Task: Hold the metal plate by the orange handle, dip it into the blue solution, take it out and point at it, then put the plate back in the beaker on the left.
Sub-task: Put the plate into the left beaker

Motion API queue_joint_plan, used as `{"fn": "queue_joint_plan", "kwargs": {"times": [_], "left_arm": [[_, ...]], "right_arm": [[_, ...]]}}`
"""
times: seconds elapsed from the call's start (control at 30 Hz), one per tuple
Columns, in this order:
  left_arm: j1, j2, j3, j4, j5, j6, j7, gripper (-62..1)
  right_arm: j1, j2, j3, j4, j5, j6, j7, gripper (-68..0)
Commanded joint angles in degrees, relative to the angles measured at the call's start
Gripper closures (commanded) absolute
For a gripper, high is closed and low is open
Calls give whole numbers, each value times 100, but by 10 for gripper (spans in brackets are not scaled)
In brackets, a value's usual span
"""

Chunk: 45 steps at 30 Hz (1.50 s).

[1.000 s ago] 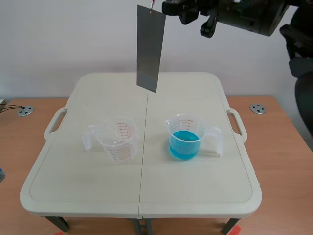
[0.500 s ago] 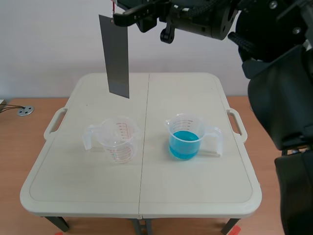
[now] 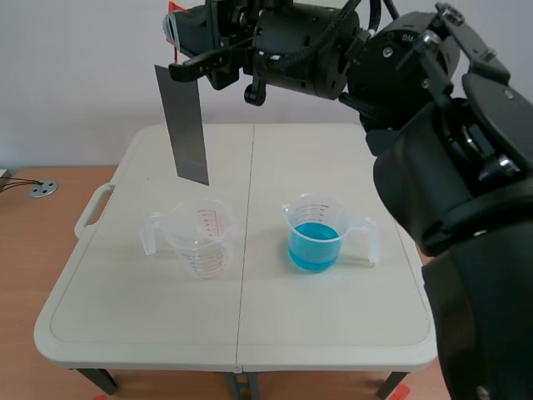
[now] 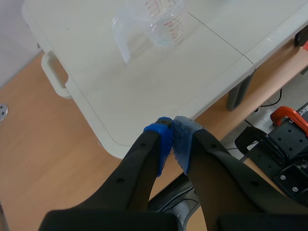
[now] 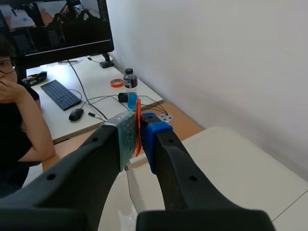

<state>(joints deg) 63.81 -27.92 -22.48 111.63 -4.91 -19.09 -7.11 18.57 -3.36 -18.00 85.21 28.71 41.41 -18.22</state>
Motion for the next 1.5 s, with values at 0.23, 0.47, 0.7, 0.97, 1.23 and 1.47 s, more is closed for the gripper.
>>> {"fn": "queue_joint_plan", "kwargs": {"times": [0.23,0.47,0.7,0.97,1.23,1.47], "left_arm": [[-4,42,-9,72,2,9,55,-26],[-4,42,-9,72,2,9,70,-26],[-4,42,-9,72,2,9,70,-26],[-4,42,-9,72,2,9,70,-26],[-4,42,-9,72,2,9,70,-26],[-4,42,-9,72,2,9,70,-26]], "right_arm": [[256,-20,-160,-455,-52,26,361,-13],[254,-125,-160,-780,-337,70,514,-13],[251,-195,-160,-992,-415,131,575,-13],[236,-192,-160,-1012,-455,131,575,-13],[225,-192,-160,-1016,-455,131,573,-13],[74,-190,-157,-1040,-485,131,553,-13]]}}
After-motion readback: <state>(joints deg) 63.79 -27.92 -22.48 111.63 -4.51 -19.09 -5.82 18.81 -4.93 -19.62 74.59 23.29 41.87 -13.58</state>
